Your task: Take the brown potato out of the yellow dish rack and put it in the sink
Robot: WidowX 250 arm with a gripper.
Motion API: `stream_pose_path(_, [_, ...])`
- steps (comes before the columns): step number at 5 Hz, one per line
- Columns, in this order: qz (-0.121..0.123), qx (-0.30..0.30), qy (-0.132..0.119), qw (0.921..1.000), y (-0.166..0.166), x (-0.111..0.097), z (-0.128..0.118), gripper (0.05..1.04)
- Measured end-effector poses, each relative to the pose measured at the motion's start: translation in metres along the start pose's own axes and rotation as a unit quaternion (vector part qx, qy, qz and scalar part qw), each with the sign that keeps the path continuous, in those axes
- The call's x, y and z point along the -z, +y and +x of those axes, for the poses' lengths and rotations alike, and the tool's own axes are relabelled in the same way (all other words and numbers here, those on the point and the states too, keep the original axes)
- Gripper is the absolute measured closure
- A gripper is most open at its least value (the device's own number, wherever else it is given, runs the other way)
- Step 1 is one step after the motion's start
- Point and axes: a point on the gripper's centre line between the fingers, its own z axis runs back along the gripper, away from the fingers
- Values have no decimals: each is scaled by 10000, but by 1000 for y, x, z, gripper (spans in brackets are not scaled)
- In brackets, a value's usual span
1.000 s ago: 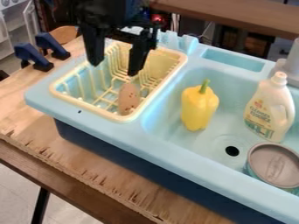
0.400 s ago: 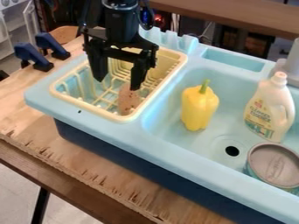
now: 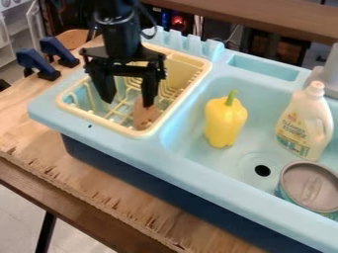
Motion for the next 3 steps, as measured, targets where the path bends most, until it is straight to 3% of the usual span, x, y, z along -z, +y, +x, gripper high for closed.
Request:
stream_pose_path(2, [-598,-149,-272,9977,3,10,5,81])
stream_pose_path(3, [-689,-153,-239,9972,-3,13,6,81])
